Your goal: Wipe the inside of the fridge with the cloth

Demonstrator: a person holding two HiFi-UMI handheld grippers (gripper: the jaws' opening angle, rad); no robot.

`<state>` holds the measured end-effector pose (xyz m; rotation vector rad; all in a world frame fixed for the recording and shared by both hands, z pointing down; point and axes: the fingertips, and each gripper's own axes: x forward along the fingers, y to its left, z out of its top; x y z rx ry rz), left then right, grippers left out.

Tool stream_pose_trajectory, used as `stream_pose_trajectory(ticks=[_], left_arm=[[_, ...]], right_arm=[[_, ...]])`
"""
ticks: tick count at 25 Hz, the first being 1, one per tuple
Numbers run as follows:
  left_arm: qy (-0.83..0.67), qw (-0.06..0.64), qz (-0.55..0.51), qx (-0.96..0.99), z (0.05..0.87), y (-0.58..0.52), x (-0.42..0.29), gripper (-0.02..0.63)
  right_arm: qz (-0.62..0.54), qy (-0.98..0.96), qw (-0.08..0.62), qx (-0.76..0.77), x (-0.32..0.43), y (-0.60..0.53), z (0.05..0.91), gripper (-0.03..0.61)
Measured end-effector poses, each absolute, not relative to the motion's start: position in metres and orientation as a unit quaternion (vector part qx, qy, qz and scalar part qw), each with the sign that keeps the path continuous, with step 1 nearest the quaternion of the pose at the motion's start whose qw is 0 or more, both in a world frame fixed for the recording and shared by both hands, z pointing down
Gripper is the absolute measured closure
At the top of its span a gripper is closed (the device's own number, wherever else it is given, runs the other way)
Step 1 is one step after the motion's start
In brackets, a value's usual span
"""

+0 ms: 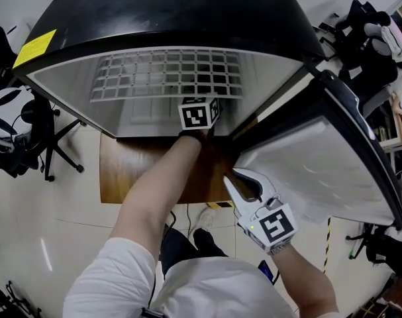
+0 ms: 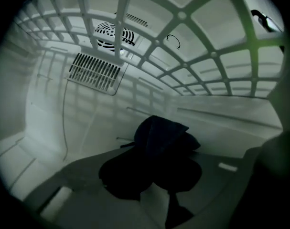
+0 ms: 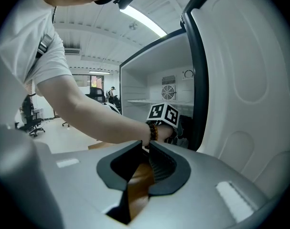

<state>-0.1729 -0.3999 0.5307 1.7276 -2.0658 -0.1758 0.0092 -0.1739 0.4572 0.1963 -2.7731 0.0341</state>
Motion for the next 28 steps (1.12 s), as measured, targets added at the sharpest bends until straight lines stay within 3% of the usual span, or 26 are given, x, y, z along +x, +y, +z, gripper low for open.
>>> stream_pose_trajectory(ticks=[6, 13, 28], left_arm=[[-0.732, 0.218, -0.071, 0.642, 0.527, -0.413, -0.163, 0.504], [-0.716, 0.160, -0.050, 0.678, 0.508, -0.414, -0.149, 0.518], [-0.685, 0.149, -0.045, 0.712, 0.504, -0.388, -0.123, 0.523]], right_arm=[[0.019, -0.979, 0.188, 0.073, 0.018, -0.177, 0.463, 0.532], [0.022, -0.981, 0.183, 0.065, 0.019, -0.171, 0.465, 0.538], [0.018, -0.984, 0.169, 0.052, 0.016, -0.157, 0.461, 0.543]])
